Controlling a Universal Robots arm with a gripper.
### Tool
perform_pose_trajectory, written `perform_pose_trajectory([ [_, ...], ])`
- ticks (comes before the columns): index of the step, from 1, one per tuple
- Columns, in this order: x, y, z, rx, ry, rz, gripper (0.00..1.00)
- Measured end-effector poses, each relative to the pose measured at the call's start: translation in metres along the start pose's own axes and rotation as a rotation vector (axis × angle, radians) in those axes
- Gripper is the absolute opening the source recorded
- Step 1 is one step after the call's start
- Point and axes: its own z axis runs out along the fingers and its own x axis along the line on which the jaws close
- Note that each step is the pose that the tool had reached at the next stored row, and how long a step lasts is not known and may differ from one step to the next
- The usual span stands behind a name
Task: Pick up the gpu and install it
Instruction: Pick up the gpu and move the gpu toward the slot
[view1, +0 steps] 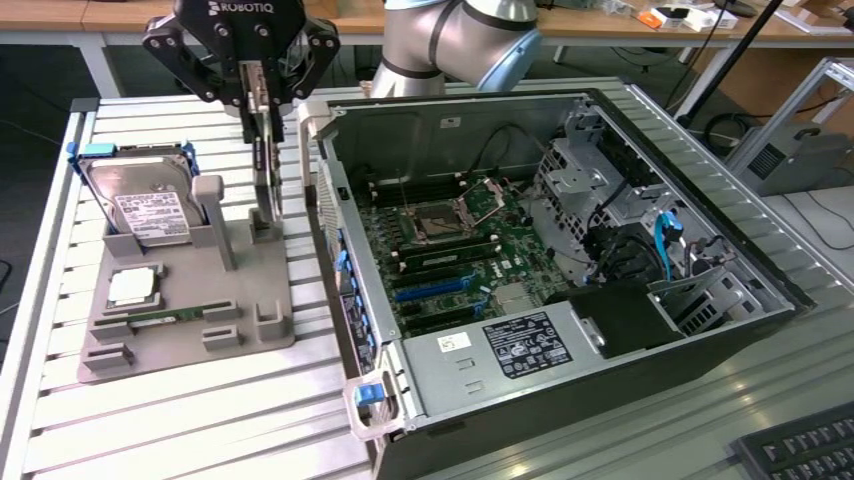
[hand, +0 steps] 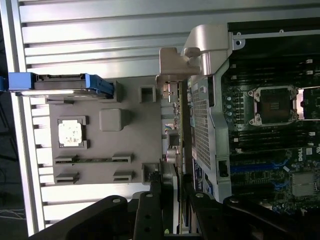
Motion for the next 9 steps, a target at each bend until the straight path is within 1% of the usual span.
perform_pose_trajectory([
  [9,-0.0019,0.0001,0.0001,0.0006,-0.0001,0.000,0.27],
])
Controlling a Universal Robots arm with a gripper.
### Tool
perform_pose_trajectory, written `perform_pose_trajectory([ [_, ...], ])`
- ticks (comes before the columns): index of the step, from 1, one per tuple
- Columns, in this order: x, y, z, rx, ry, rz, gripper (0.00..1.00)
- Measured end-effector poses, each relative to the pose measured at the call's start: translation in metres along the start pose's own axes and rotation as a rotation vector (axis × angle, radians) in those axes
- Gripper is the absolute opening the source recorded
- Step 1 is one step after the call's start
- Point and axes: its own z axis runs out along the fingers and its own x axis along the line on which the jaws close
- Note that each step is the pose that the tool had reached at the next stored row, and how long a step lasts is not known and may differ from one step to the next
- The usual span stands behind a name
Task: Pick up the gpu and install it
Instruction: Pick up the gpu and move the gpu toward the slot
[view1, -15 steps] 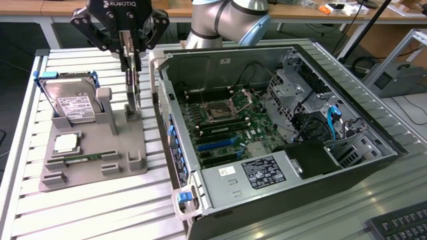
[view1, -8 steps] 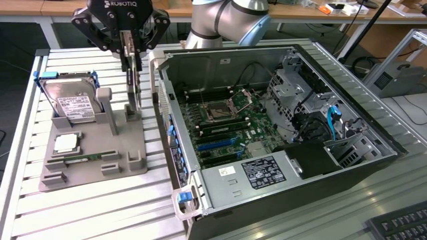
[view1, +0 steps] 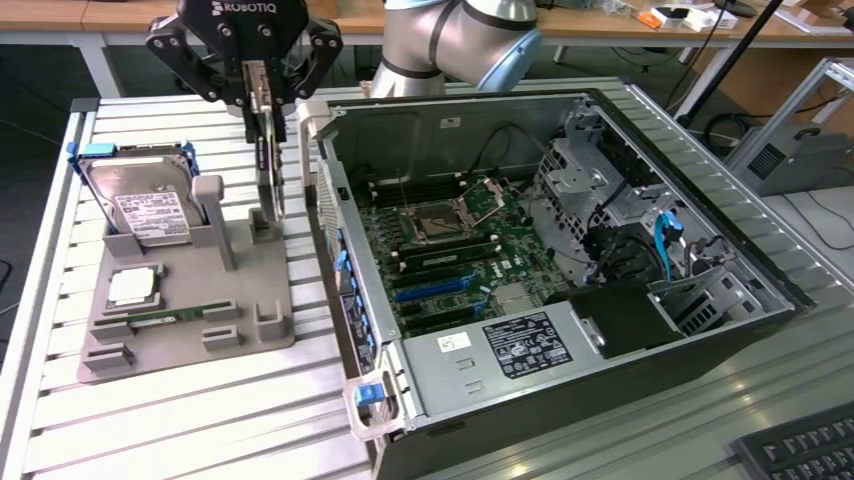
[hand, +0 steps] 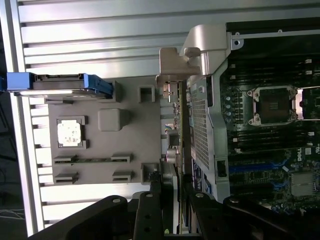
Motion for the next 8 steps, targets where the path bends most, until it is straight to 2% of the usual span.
perform_pose_trajectory([
  [8,-0.0020,0.0002,0.0000,0.0017,-0.0001,0.000,0.27],
])
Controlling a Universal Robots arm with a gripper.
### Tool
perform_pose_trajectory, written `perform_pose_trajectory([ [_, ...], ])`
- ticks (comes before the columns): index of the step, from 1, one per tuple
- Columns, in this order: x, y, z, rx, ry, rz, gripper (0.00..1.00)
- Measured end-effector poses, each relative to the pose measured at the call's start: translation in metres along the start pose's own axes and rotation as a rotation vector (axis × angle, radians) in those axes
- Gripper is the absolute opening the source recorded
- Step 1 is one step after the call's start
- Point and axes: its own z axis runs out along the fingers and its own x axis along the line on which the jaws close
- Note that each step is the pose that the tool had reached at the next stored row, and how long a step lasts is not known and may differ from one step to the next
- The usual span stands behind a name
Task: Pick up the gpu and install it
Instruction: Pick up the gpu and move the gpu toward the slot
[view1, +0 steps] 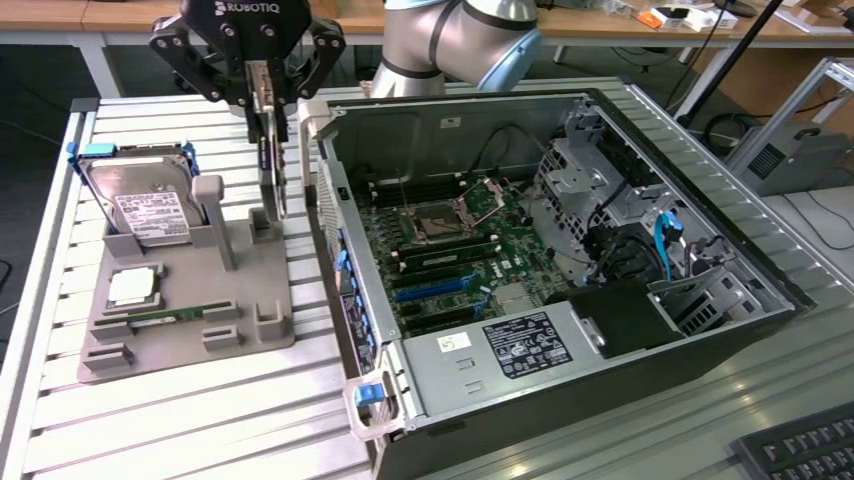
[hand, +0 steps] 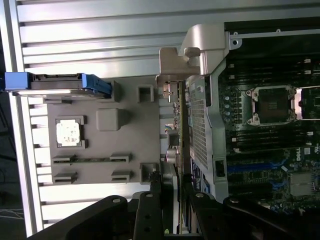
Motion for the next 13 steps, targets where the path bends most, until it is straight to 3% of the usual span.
perform_pose_trajectory([
  [13,-0.0031,0.0002,0.0001,0.0007,0.0000,0.000,0.27],
])
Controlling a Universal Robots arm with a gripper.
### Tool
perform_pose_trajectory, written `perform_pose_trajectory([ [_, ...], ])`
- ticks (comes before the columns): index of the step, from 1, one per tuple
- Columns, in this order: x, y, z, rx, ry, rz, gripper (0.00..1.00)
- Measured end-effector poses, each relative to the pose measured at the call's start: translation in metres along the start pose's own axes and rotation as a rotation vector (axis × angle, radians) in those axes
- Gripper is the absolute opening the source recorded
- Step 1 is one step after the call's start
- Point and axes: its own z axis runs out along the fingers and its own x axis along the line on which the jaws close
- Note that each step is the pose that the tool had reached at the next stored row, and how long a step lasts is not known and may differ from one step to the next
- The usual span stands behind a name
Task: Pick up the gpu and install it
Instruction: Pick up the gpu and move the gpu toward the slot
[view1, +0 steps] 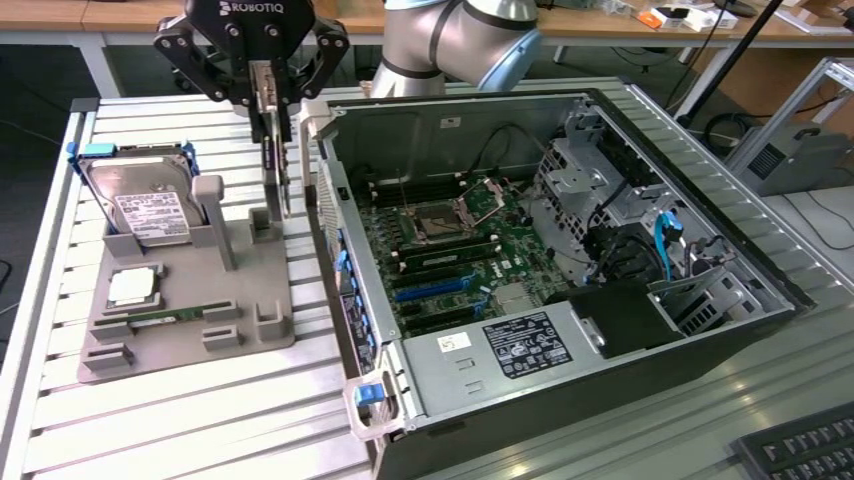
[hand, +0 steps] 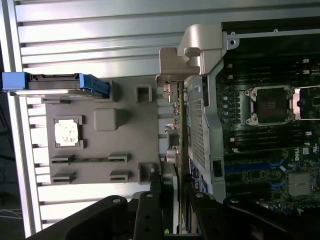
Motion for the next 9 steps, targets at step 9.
perform_pose_trajectory([
  [9,-0.0027,0.0002,0.0001,0.0014,-0.0001,0.000,0.27],
])
